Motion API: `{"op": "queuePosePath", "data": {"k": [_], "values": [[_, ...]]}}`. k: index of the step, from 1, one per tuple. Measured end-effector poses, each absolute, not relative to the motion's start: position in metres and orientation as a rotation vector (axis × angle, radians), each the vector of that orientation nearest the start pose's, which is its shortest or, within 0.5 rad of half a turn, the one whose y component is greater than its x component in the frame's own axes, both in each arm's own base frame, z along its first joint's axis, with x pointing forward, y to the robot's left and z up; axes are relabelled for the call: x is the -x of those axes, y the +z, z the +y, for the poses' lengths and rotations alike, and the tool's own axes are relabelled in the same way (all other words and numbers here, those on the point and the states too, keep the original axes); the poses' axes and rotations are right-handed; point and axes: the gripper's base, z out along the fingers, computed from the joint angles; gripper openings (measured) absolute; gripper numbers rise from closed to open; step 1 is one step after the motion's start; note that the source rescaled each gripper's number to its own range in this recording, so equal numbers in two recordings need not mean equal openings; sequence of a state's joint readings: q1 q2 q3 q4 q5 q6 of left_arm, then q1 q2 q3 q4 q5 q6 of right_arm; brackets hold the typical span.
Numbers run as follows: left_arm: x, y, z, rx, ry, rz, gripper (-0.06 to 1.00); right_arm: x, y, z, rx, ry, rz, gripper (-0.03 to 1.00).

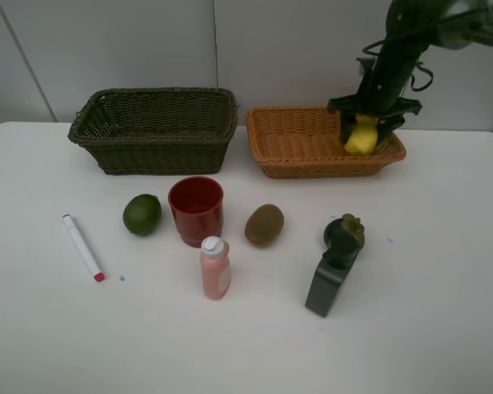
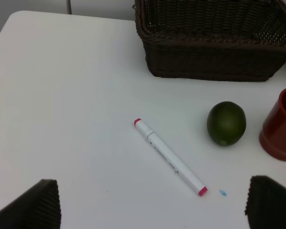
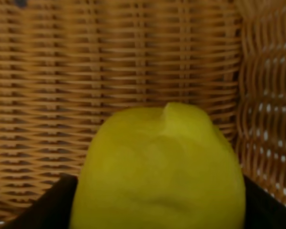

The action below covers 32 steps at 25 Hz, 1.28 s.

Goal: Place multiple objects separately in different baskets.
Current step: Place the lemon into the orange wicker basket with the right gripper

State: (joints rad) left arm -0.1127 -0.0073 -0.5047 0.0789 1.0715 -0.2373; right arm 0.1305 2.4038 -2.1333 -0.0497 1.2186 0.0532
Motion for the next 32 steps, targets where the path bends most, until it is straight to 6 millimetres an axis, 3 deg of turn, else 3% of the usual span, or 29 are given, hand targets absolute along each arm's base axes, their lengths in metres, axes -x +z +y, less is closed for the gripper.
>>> {"op": "queuePosePath", "data": {"k": [4,24,25,28,32], "values": [[0.006,0.278,0.007,0.132,-0.125,2.039,1.00,-0.498,0.162,0.061,0.136,-0.052,2.983,0.47],[0.006,0.278,0.007,0.132,-0.125,2.039,1.00,-0.497,0.165,0.065,0.150,-0.053,2.975,0.47],[0.006,0.278,0.007,0.132,-0.125,2.039,1.00,-0.497,0.168,0.065,0.151,-0.057,2.970,0.51],[0.006,0.278,0.007,0.132,-0.125,2.039,1.00,-0.496,0.175,0.064,0.155,-0.076,2.954,0.87],[0.006,0.278,0.007,0.132,-0.125,2.039,1.00,-0.496,0.175,0.063,0.158,-0.087,2.952,0.98]]}}
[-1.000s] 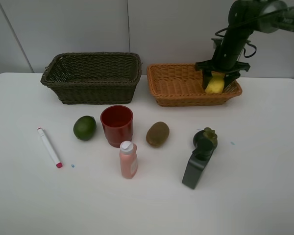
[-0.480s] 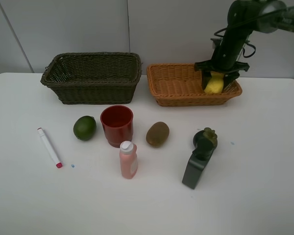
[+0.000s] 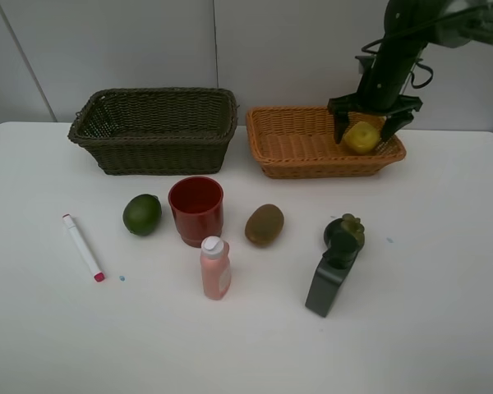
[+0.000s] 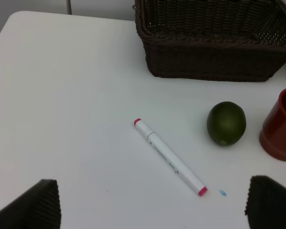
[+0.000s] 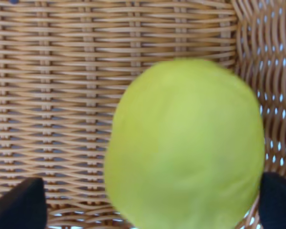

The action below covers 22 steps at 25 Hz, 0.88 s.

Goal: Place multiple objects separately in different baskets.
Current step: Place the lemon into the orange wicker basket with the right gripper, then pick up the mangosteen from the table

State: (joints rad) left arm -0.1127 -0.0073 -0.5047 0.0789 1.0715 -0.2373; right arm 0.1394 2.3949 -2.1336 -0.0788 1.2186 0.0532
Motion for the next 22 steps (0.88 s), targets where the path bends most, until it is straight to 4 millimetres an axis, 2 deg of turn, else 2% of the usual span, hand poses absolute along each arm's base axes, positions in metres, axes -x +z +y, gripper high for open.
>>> {"op": "queuePosePath", "data": {"k": [14,18,22], "values": [[0.006,0.278,0.007,0.132,-0.125,2.039,1.00,-0.496,0.180,0.065,0.151,-0.060,2.945,1.00],[0.006,0.278,0.007,0.132,-0.125,2.039,1.00,-0.492,0.207,0.065,0.147,-0.047,2.893,1.00],[0.006,0.278,0.007,0.132,-0.125,2.039,1.00,-0.482,0.251,0.066,0.095,-0.025,2.807,1.00]]}}
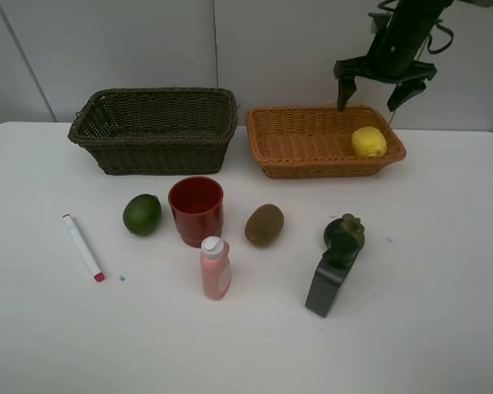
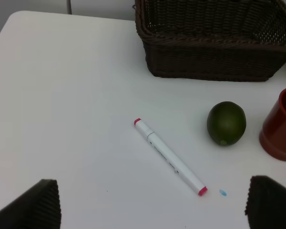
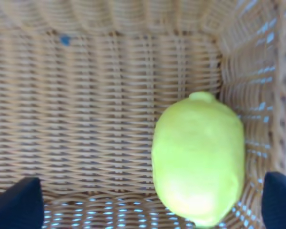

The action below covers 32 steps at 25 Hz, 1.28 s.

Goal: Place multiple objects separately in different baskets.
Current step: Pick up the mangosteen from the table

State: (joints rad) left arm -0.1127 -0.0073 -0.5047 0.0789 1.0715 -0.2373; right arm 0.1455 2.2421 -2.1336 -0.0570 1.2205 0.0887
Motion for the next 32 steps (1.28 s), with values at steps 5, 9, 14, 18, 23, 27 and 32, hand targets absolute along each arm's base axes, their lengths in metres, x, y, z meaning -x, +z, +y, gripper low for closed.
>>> {"op": "queuePosePath", "data": {"k": [5,9,14,18,23,27,32], "values": [[0.006,0.278,0.007,0.132,-0.125,2.039,1.00,-0.458,0.314,0.079,0.019,0.032,2.678,1.00],[0.006,0.278,0.007,0.132,-0.125,2.039,1.00,-0.438,0.336,0.088,-0.004,0.063,2.649,1.00],[0.006,0.278,0.007,0.132,-0.125,2.039,1.00,-0.405,0.331,0.098,0.053,-0.004,2.711,1.00],[0.006,0.278,0.007,0.132,-0.125,2.039,1.00,-0.381,0.310,0.105,0.109,-0.050,2.804,1.00],[0.006,0.278,0.007,0.132,-0.125,2.039,1.00,-0.357,0.271,0.105,0.126,-0.110,2.953,1.00],[0.006,0.278,0.007,0.132,-0.125,2.039,1.00,-0.343,0.241,0.103,0.122,-0.107,3.043,1.00],[0.006,0.278,0.007,0.132,-0.125,2.039,1.00,-0.335,0.211,0.105,0.103,-0.032,3.043,1.00]]}}
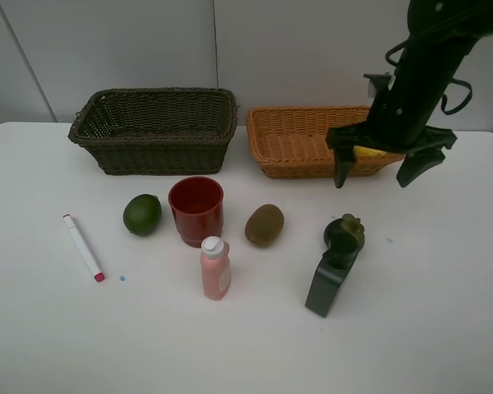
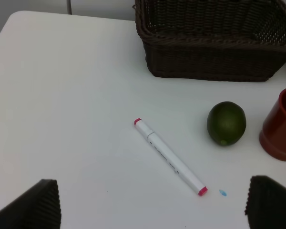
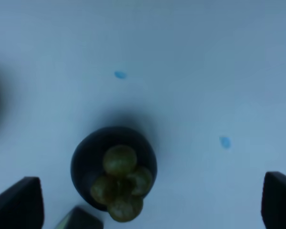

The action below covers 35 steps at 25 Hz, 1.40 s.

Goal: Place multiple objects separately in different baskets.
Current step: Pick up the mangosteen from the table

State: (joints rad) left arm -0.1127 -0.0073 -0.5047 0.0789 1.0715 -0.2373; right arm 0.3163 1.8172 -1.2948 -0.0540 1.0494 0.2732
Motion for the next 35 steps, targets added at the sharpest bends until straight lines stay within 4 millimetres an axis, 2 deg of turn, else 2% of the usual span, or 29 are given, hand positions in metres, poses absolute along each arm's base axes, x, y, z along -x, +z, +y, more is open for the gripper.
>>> {"op": "queuePosePath", "data": {"k": [1,7,14,18,23,35], "values": [[0.006,0.278,0.007,0.132,-0.125,2.039,1.00,-0.335,0.211,0.105,0.103,-0.032,3.043,1.00],[0.006,0.278,0.007,0.132,-0.125,2.039,1.00,-0.320,0.182,0.111,0.100,0.034,3.049,1.00],[0.006,0.278,0.007,0.132,-0.124,2.040,1.00,-0.307,0.163,0.116,0.132,0.043,3.052,1.00],[0.006,0.278,0.007,0.132,-0.124,2.040,1.00,-0.306,0.156,0.117,0.131,0.045,3.062,1.00],[0.006,0.278,0.007,0.132,-0.124,2.040,1.00,-0.309,0.124,0.118,0.122,0.020,3.138,1.00],[0.006,0.278,0.007,0.132,-0.124,2.040,1.00,-0.311,0.120,0.119,0.120,0.023,3.133,0.94]]}}
